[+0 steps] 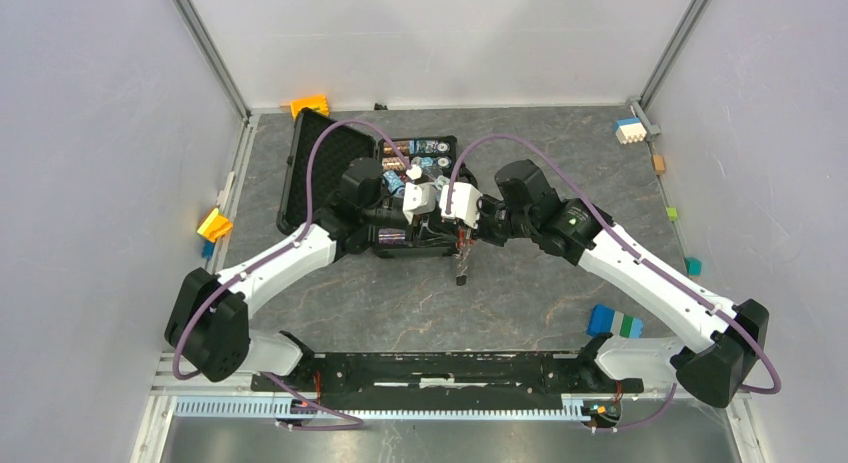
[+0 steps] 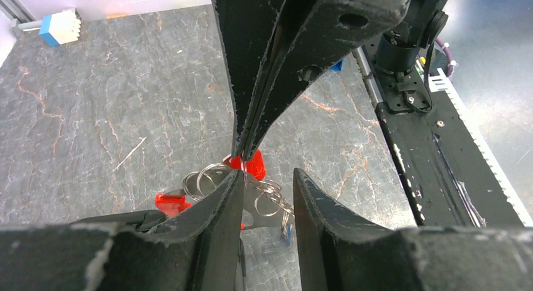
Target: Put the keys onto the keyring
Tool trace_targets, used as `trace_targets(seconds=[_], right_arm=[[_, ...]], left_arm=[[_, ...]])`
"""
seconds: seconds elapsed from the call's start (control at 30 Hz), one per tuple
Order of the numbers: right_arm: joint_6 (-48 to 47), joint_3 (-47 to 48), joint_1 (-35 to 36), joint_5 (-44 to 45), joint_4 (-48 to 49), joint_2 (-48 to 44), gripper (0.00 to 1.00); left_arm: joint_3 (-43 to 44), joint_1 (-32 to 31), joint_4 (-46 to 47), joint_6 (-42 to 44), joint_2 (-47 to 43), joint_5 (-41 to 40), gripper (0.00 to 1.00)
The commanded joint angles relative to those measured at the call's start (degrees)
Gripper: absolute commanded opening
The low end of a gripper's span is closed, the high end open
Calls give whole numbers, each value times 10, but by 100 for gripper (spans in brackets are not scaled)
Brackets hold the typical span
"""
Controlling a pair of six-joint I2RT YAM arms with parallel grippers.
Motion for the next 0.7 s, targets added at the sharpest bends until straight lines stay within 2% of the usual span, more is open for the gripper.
trace_targets(seconds=[0.0, 0.67], right_arm=[[10, 18, 0, -27, 31, -14, 0], [10, 10, -5, -23, 33, -23, 0]], left_arm=[[6, -4, 65, -34, 9, -4, 41], [-15, -1, 105, -58, 15, 8, 38]])
